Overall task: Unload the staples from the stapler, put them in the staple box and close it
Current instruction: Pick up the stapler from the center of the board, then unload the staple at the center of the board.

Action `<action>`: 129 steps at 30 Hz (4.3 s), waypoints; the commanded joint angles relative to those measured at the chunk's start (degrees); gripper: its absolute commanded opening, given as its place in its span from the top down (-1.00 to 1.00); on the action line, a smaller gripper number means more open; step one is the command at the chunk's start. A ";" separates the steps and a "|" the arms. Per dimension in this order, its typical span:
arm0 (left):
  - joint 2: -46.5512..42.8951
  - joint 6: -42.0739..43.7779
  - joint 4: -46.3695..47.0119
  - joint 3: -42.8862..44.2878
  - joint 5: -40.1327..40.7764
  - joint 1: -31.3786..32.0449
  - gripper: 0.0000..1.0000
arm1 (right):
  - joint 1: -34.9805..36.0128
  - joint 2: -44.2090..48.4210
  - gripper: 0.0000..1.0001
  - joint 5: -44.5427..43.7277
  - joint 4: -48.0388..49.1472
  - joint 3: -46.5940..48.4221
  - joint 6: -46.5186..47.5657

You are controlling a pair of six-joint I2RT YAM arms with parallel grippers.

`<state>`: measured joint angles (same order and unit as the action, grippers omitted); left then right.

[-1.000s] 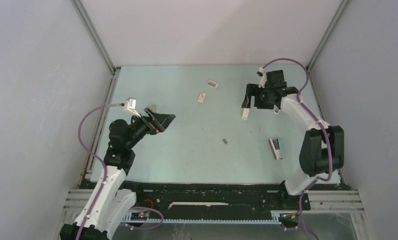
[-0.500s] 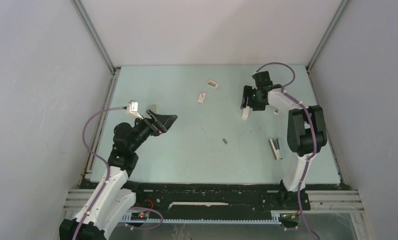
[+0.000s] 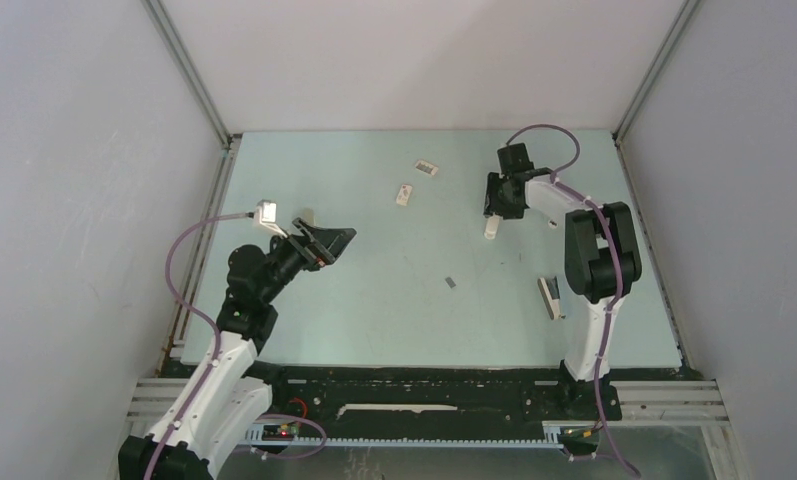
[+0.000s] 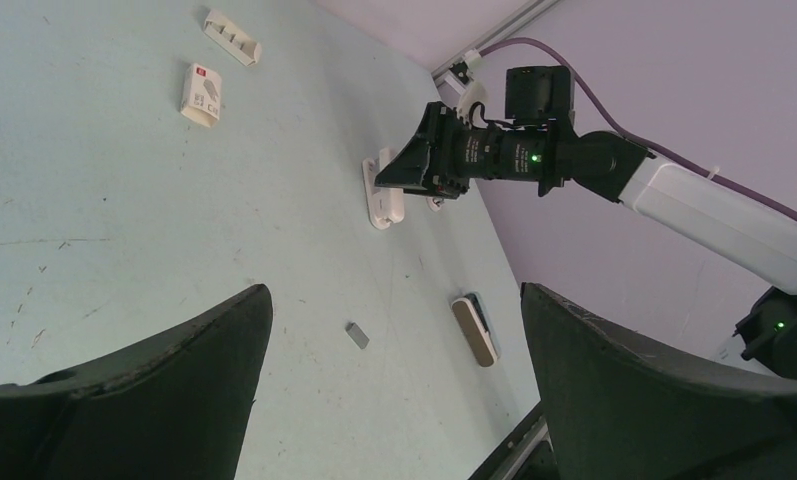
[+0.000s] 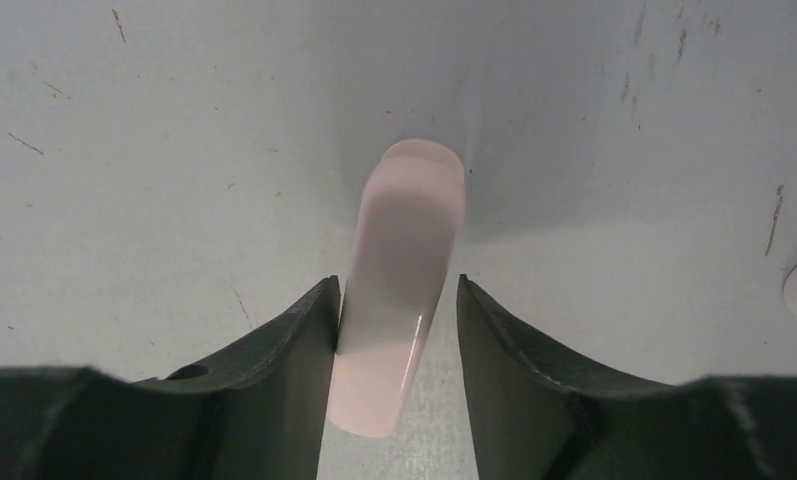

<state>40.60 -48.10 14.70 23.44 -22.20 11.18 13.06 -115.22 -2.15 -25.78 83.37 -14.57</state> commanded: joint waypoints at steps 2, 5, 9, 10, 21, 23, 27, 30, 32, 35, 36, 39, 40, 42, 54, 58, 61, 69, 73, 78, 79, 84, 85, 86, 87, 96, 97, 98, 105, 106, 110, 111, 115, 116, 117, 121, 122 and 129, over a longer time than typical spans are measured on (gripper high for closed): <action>0.26 -0.68 3.25 -1.29 0.39 0.64 -1.00 | 0.65 0.60 0.04 -2.54 2.05 1.17 1.12; 0.80 -0.68 3.96 -1.02 0.12 0.85 -1.00 | 0.65 1.68 0.35 -1.78 2.58 0.21 1.88; 1.47 -0.52 5.15 -1.06 -0.05 1.35 -1.00 | 0.65 4.83 0.66 1.36 3.99 -2.40 3.49; 1.62 -0.57 5.80 -1.30 -0.04 1.61 -1.00 | 0.65 5.78 0.70 3.02 4.70 -3.28 4.16; 4.40 -2.20 15.82 -4.83 -0.26 4.84 -1.00 | 0.18 20.13 1.00 23.09 7.29 -15.06 13.27; 5.26 -2.83 18.25 -5.20 -0.03 5.59 -1.00 | -0.10 23.16 1.00 27.25 7.81 -17.39 13.70; 8.31 -4.28 23.47 -5.54 0.21 7.74 -1.00 | -0.64 26.64 1.00 35.13 9.17 -21.29 12.01; 10.92 -5.01 27.21 -5.94 2.54 10.08 -1.00 | -0.64 27.56 1.00 39.53 10.53 -23.21 9.01; 12.70 -5.51 29.53 -5.79 3.35 11.52 -1.00 | -0.55 27.64 1.00 41.29 11.54 -23.69 6.86; 15.39 -6.80 32.69 -5.66 3.85 13.05 -1.00 | -0.94 27.23 1.00 44.81 12.82 -23.82 2.89; 16.18 -7.28 33.74 -5.67 4.10 13.53 -1.00 | -0.93 26.95 1.00 45.77 13.37 -23.79 1.65; 18.25 -8.46 36.31 -5.44 4.33 14.66 -1.00 | -0.97 26.43 1.00 48.59 15.32 -24.01 -2.72; 18.88 -8.72 36.64 -5.26 4.37 14.98 -1.00 | -1.01 26.24 1.00 49.33 15.99 -23.98 -4.11; 19.88 -9.11 37.41 -4.87 4.67 15.67 -1.00 | -1.14 25.83 1.00 50.65 17.39 -23.97 -6.65; 24.48 -8.65 40.34 -3.44 4.76 17.62 -1.00 | -2.75 23.21 1.00 52.34 19.09 -23.04 -15.75; 27.12 -9.37 41.42 -2.14 4.06 18.37 -1.00 | -3.39 22.32 1.00 53.47 20.62 -22.91 -20.33; 28.30 -8.55 41.46 -0.85 3.39 19.08 -1.00 | -3.89 21.52 1.00 54.25 21.42 -22.72 -23.96; 20.33 21.99 21.63 3.79 8.74 20.72 -1.00 | -4.36 21.05 1.00 51.49 18.42 -22.38 -27.69; 10.51 42.06 16.83 3.50 15.73 25.27 -1.00 | -4.35 21.77 1.00 50.06 16.75 -22.40 -29.70; 6.45 56.86 18.46 0.66 16.83 26.31 -1.00 | -4.08 21.92 1.00 49.46 14.67 -22.38 -33.56; 6.90 57.98 18.45 0.69 16.34 26.40 -0.99 | -3.94 21.93 1.00 49.44 14.28 -22.38 -34.49; 10.71 67.93 18.33 1.51 17.55 32.48 -1.00 | -3.03 21.92 1.00 49.10 13.21 -22.41 -38.91; 11.86 70.97 18.31 1.53 18.07 34.37 -1.00 | -2.80 21.94 1.00 48.82 13.21 -22.51 -39.50; 13.06 73.61 18.37 1.60 18.70 35.82 -1.00 | -2.64 21.90 1.00 48.68 13.21 -22.69 -40.01; 14.19 75.33 18.35 1.79 19.18 36.94 -1.00 | -2.54 21.88 1.00 48.65 13.52 -22.94 -40.57; 26.73 78.70 23.93 4.04 20.99 41.52 -1.00 | -2.44 22.05 1.00 48.13 14.92 -25.18 -43.80; 28.25 78.95 24.44 4.82 20.90 41.78 -0.99 | -2.44 21.89 1.00 48.19 15.08 -25.25 -44.12; 29.62 79.21 24.76 5.65 20.95 42.00 -0.98 | -2.47 21.77 1.00 48.27 15.37 -25.43 -44.40; 38.70 82.25 25.56 11.95 22.04 42.39 -0.91 | -2.01 22.08 1.00 49.37 17.68 -26.71 -47.21; 40.05 82.67 25.58 12.99 23.24 42.35 -0.89 | -1.81 22.13 1.00 49.55 17.93 -26.93 -47.50; 45.07 83.59 25.56 17.55 23.65 42.44 -0.83 | -1.51 21.98 1.00 50.36 19.80 -27.65 -49.39; 45.99 83.56 25.50 18.30 23.49 42.37 -0.81 | -1.52 22.02 1.00 50.62 20.02 -27.73 -49.63; 48.76 82.94 25.17 20.48 22.77 42.36 -0.66 | -1.47 22.33 1.00 51.46 21.08 -28.01 -50.96; 49.29 82.82 25.08 20.72 22.65 42.37 -0.63 | -1.50 22.34 1.00 51.60 21.45 -28.21 -51.33; 49.69 82.67 25.11 20.90 22.64 42.37 -0.61 | -1.46 22.32 1.00 51.63 21.55 -28.22 -51.49; 51.06 82.42 25.12 21.48 22.69 42.35 -0.55 | -1.18 22.26 1.00 51.92 22.20 -28.48 -52.23; 51.45 82.46 25.12 21.74 22.84 42.40 -0.51 | -1.13 22.21 1.00 52.04 22.39 -28.57 -52.42; 53.17 83.10 25.20 22.95 25.22 42.47 -0.03 | -0.58 21.91 1.00 53.07 25.22 -29.84 -54.90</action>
<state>93.41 33.67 37.56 43.05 1.08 53.30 12.01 -94.35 48.36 -4.45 54.28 -66.17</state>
